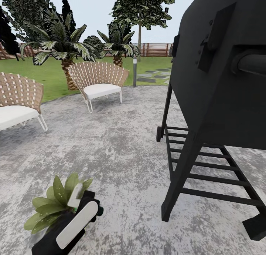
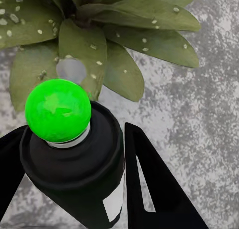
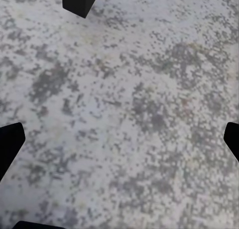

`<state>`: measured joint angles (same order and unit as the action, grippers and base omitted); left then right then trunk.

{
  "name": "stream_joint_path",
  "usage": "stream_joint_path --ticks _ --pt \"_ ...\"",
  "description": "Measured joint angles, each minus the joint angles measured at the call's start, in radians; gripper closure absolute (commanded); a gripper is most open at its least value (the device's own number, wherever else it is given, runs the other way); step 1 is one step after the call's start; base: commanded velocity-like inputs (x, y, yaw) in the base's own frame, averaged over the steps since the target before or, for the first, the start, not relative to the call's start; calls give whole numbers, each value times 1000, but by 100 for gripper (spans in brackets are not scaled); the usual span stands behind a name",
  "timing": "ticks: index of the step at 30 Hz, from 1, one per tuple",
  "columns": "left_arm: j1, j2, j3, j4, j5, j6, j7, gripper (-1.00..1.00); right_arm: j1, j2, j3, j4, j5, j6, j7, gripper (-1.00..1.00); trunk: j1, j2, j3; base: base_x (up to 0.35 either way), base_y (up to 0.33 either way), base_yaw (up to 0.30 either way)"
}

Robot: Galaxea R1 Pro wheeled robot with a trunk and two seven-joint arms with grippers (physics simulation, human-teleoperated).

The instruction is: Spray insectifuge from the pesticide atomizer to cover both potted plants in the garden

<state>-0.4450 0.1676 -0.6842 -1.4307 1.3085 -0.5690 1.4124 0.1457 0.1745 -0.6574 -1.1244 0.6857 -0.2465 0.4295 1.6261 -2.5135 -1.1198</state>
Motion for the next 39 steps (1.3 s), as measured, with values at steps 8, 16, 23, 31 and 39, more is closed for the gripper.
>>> stream_joint_path --ticks 8,16,23,31,39 --pt "0 5 2 -8 0 -8 2 100 0 0 0 0 0 0 0 -100 0 0 0 0 0 0" --pt "0 -1 4 4 3 -4 -12 100 0 0 0 0 0 0 0 -100 0 0 0 0 0 0" --pt "-4 -108 1 185 14 20 -222 100 0 0 0 0 0 0 0 -100 0 0 0 0 0 0" --pt "-39 -212 3 497 177 135 -656 100 0 0 0 -2 0 -1 0 -100 0 0 0 0 0 0" --pt "-83 -272 1 641 171 143 -695 100 0 0 -1 -2 0 -1 0 -100 0 0 0 0 0 0"
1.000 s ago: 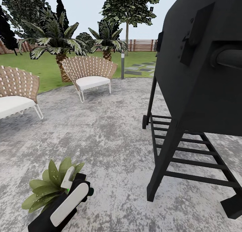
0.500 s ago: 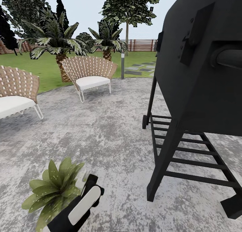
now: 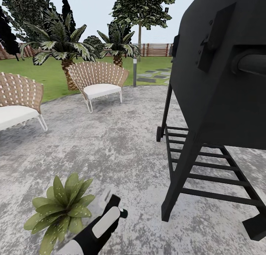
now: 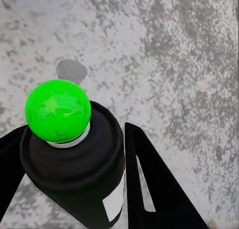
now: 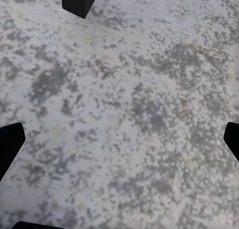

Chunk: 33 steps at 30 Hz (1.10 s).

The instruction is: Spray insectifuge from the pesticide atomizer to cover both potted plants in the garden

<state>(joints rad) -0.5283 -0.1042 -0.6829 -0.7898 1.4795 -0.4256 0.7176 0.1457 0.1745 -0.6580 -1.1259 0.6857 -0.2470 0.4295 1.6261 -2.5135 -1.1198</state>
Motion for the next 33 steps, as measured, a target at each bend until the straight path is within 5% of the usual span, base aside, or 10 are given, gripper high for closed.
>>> stream_joint_path --ticks 5,7,10,12,16,26,30,33 --pt "-7 2 6 13 11 2 -47 100 0 0 0 0 0 0 0 -100 0 0 0 0 0 0" --pt "-7 1 55 12 8 -6 -42 100 0 0 0 1 0 0 0 -100 0 0 0 0 0 0" --pt "-7 0 101 -3 0 -15 3 100 0 0 0 1 0 0 0 -100 0 0 0 0 0 0" --pt "-7 0 99 -29 -9 -92 72 100 0 0 0 2 0 0 0 -100 0 0 0 0 0 0" --pt "-7 4 97 -36 -10 -100 69 100 0 0 0 2 0 0 0 -100 0 0 0 0 0 0" --pt "-6 33 112 -75 1 27 64 100 0 0 0 2 0 0 0 -100 0 0 0 0 0 0" --pt "1 79 113 -145 4 52 70 100 0 0 0 2 0 0 0 -100 0 0 0 0 0 0" --pt "4 89 112 -160 7 57 72 100 0 0 0 2 0 0 0 -100 0 0 0 0 0 0"
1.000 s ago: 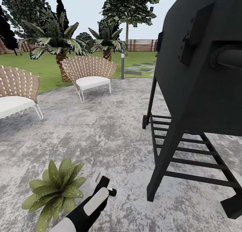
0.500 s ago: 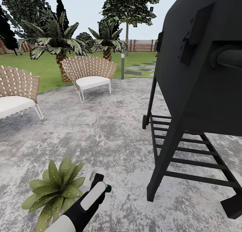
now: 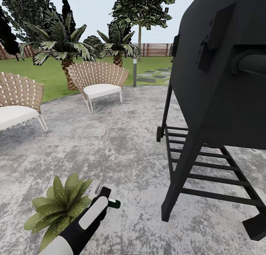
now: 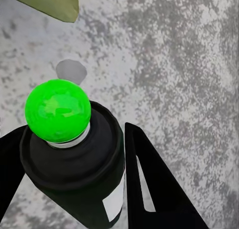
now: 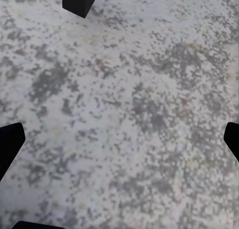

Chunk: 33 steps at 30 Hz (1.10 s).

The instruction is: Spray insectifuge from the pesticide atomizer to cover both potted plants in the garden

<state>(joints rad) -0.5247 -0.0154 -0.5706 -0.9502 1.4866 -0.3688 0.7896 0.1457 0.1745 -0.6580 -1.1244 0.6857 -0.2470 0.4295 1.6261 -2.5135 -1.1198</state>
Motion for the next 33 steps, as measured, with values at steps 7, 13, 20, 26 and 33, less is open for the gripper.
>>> stream_joint_path --ticks 7,13,20,26,33 --pt "-1 1 -2 3 -10 17 -10 100 0 0 0 -1 0 0 0 -100 0 0 0 0 0 0" --pt "4 64 -4 -170 -16 18 61 100 0 0 0 -2 0 0 0 -100 0 0 0 0 0 0" --pt "3 49 -11 -82 -11 26 17 100 0 0 0 -2 0 0 0 -100 0 0 0 0 0 0" --pt "3 40 -15 -88 -13 32 -1 100 0 0 0 -1 0 1 0 -100 0 0 0 -49 0 0" --pt "5 -53 -16 -19 -13 -91 4 100 -1 -1 5 29 0 3 -6 -100 0 0 0 -330 33 0"
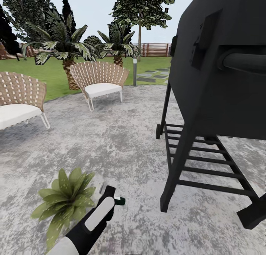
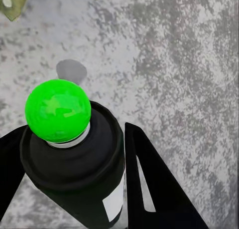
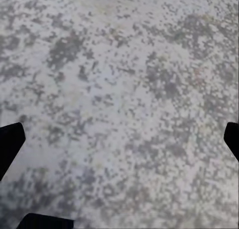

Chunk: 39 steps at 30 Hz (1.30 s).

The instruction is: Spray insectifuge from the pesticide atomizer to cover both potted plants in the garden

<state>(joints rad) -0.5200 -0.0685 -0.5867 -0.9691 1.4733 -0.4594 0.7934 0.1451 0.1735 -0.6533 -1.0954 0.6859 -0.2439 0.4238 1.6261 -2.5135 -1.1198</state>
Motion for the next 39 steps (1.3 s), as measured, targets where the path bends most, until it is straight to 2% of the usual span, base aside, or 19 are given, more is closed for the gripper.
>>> stream_joint_path --ticks 1,2,3,4,5,6,8,10,19,22,24,28,33,36,39 --pt "1 -4 -3 2 0 -8 0 100 0 0 1 5 0 0 0 -100 0 0 0 -340 103 0" --pt "1 -8 -24 3 1 -12 2 100 -1 0 1 8 0 0 0 -100 0 0 0 -340 81 0" --pt "1 -11 -53 3 1 -16 6 100 -1 0 1 9 0 0 0 -100 0 0 0 -308 33 0" --pt "2 -14 -112 -4 0 -45 38 100 -1 0 1 10 0 0 0 -100 0 0 0 -86 9 0" --pt "2 -16 -167 -28 -28 -109 127 100 -1 0 1 12 0 0 0 -100 0 0 0 -28 3 0" --pt "2 -17 -228 -55 -95 -134 200 100 -1 0 1 12 0 0 0 -100 0 0 0 -14 1 0" --pt "2 -17 -279 -78 -164 -146 267 100 -1 0 1 11 0 -1 0 -100 0 0 0 -54 3 0" --pt "1 -17 -286 -81 -175 -149 278 100 -1 0 2 12 0 -1 0 -100 0 0 0 -240 113 0" --pt "23 -16 -287 -67 -168 -155 292 100 -1 0 4 17 0 0 -1 -100 0 0 0 -166 228 0" --pt "23 -17 -283 -65 -172 -154 380 100 -1 0 4 17 0 0 -1 -100 0 0 0 -8 14 0" --pt "22 -17 -280 -36 -168 -145 400 100 -1 0 4 16 0 0 0 -100 0 0 0 0 1 0" --pt "19 -21 -280 3 -170 -139 401 100 -1 0 3 15 0 0 0 -100 0 0 0 2 0 0" --pt "18 -10 -280 9 -170 -139 391 100 -1 0 3 15 0 0 0 -100 0 0 0 224 90 0" --pt "11 -19 -267 96 -167 -137 355 100 -1 0 3 15 0 0 0 -100 0 0 0 33 8 0" --pt "9 -22 -261 113 -157 -124 336 100 -1 0 3 15 0 0 0 -100 0 0 0 3 1 0"
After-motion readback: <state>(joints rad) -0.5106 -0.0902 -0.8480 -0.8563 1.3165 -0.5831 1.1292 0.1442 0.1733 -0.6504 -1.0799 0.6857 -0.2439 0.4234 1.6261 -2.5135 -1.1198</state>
